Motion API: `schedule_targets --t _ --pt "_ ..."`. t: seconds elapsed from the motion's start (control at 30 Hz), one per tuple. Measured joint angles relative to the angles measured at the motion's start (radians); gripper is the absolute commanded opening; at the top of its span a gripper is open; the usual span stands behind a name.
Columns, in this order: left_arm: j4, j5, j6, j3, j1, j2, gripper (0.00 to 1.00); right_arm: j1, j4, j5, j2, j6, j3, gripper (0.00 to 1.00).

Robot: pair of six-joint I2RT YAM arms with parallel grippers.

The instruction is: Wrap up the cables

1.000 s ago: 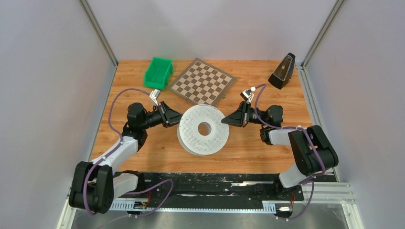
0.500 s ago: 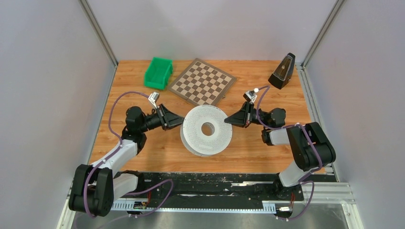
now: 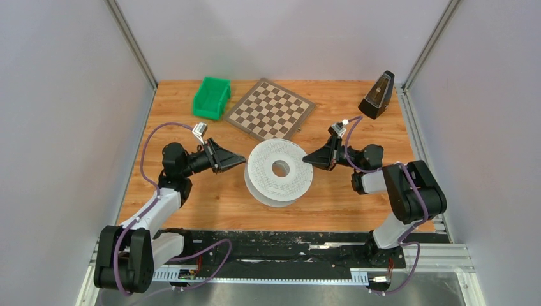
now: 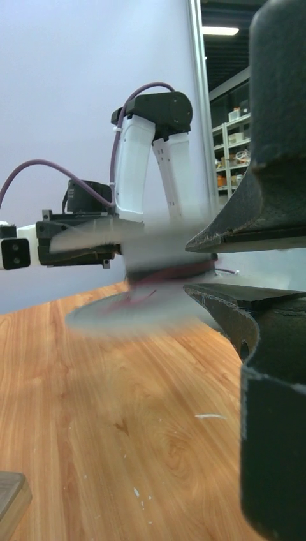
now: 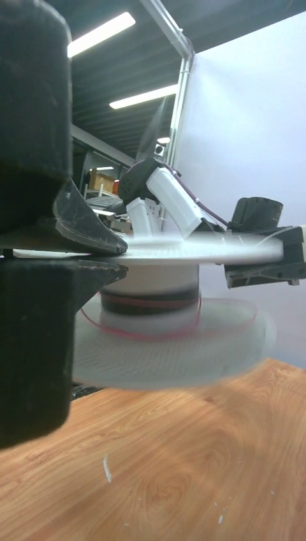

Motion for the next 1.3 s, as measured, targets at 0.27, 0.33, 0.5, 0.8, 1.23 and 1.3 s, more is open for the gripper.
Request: schedule_targets --t 0.27,0.33,0.5,0.8,1.23,1.3 --pt "0.013 0.042 -0.006 0.0 0.025 -0.024 0.31 -0.035 -0.008 0.008 0.035 0.005 0.001 0.0" --pt "0.018 0.046 -0.006 -0.004 0.027 -0.024 0.31 -0.034 -0.006 0.009 0.034 0.011 0.01 0.0" --pt "0.015 0.053 -0.005 -0.009 0.038 -0.024 0.31 -0.042 -0.008 0.008 0.035 0.015 0.016 0.0" --pt "-0.217 0.039 0.181 0.046 0.054 -0.064 0.31 -0.084 -0.007 0.004 0.048 0.019 0.017 0.0" --pt "-0.778 -0.233 0.721 0.196 0.055 -0.285 0.34 -0.155 -0.007 -0.051 0.232 -0.074 -0.007 0.0" --pt "-0.801 -0.259 0.75 0.181 0.055 -0.322 0.34 -0.155 -0.007 -0.055 0.255 -0.092 -0.014 0.0"
